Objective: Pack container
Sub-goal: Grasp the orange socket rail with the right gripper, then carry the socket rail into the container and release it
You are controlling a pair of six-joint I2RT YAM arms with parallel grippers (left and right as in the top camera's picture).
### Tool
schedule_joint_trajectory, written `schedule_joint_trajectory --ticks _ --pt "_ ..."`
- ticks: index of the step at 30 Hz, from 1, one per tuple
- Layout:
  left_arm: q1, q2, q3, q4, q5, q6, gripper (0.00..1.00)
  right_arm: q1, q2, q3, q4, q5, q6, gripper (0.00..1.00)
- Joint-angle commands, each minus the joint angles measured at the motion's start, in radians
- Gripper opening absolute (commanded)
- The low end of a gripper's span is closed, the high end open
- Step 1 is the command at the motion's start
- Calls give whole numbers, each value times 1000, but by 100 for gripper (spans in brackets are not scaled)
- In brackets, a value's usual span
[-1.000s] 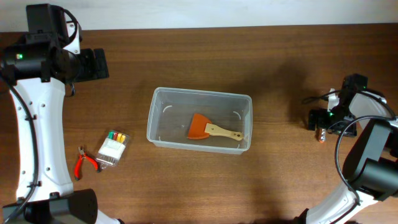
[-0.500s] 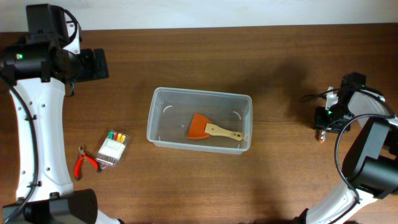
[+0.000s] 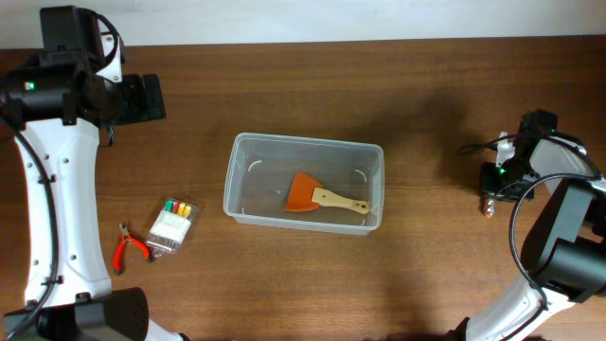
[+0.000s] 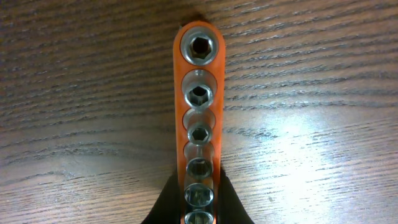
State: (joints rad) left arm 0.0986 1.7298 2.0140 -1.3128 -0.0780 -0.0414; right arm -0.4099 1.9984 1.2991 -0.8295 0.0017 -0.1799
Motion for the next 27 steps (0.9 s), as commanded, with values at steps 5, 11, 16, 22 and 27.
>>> schedule_joint_trajectory --ticks 5,11,16,22,27 --pt "2 7 -3 -1 11 1 99 -2 71 -33 3 51 5 4" --pt "2 7 -3 0 11 2 99 10 64 23 -53 -22 -14 4" --pt "2 7 -3 -1 11 2 99 96 -3 238 -227 -37 -91 4" --pt "2 7 -3 -1 11 2 99 271 -93 570 -388 -79 -187 4" --pt "2 7 -3 -1 11 2 99 495 -123 783 -536 -97 -422 4"
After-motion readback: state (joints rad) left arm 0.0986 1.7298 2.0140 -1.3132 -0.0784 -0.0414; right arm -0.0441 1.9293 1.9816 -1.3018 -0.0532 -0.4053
